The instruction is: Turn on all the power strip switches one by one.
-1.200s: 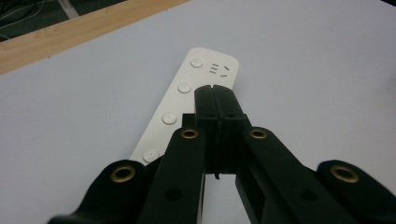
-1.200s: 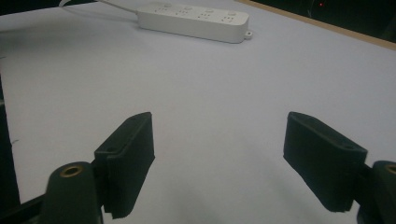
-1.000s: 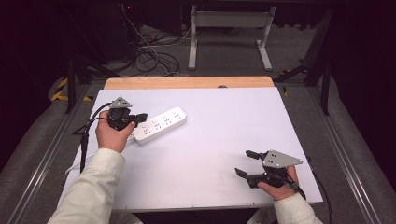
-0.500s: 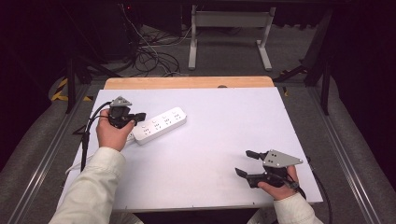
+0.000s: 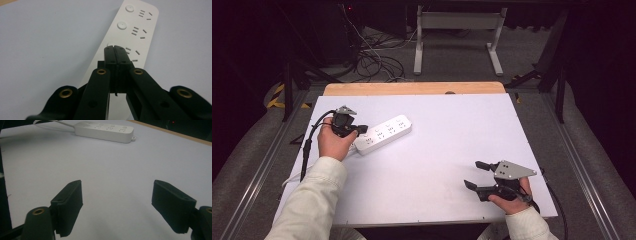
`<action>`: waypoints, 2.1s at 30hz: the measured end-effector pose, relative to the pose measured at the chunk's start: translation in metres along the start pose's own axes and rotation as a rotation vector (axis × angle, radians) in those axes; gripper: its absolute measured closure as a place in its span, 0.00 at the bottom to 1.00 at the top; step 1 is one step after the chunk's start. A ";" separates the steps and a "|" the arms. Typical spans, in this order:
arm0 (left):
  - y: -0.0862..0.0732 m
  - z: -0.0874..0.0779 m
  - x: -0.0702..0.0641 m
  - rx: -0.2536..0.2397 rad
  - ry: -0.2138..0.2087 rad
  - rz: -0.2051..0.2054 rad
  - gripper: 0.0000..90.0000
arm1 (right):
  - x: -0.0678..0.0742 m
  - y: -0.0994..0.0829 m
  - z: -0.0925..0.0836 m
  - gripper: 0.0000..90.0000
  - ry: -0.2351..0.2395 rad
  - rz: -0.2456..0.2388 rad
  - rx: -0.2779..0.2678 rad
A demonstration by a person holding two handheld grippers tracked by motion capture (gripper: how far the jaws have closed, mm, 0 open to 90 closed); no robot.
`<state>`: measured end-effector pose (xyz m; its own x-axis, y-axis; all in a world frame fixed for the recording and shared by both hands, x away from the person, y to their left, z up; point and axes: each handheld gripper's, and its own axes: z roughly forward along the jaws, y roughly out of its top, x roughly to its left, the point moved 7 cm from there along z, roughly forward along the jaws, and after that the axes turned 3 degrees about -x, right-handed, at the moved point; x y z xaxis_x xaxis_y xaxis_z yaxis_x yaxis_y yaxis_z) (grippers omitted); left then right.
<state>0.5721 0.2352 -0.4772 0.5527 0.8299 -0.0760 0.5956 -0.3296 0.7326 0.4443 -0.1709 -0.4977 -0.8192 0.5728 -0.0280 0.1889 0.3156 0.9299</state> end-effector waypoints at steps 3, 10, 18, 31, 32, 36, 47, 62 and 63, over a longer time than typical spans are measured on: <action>-0.001 0.004 0.000 0.012 0.002 -0.004 1.00 | 0.000 0.000 0.000 0.28 0.002 0.001 -0.002; -0.005 0.010 0.003 0.038 0.022 0.006 1.00 | -0.001 0.000 -0.002 0.28 -0.004 0.003 -0.006; -0.008 0.016 0.006 0.057 0.028 -0.009 1.00 | 0.000 0.000 -0.002 0.28 -0.002 0.007 -0.005; -0.011 0.021 0.009 0.066 0.035 -0.015 1.00 | 0.000 0.000 -0.003 0.28 -0.004 0.008 -0.006; -0.011 0.021 0.008 0.066 0.032 -0.012 1.00 | 0.000 0.000 -0.003 0.28 -0.004 0.008 -0.006; -0.011 0.022 0.007 0.062 0.027 -0.010 1.00 | 0.000 0.000 -0.003 0.28 -0.005 0.007 -0.005; -0.012 0.023 0.008 0.056 0.037 -0.010 1.00 | 0.001 -0.001 -0.004 0.28 -0.005 0.008 -0.006; -0.014 0.025 0.007 0.051 0.056 -0.017 1.00 | 0.002 -0.001 -0.007 0.28 -0.006 0.009 -0.008; -0.014 0.025 0.007 0.051 0.051 -0.027 1.00 | 0.002 -0.001 -0.007 0.28 -0.006 0.007 -0.008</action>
<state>0.5822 0.2345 -0.5046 0.5065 0.8602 -0.0593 0.6396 -0.3287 0.6949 0.4385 -0.1750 -0.4965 -0.8143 0.5800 -0.0235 0.1906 0.3053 0.9330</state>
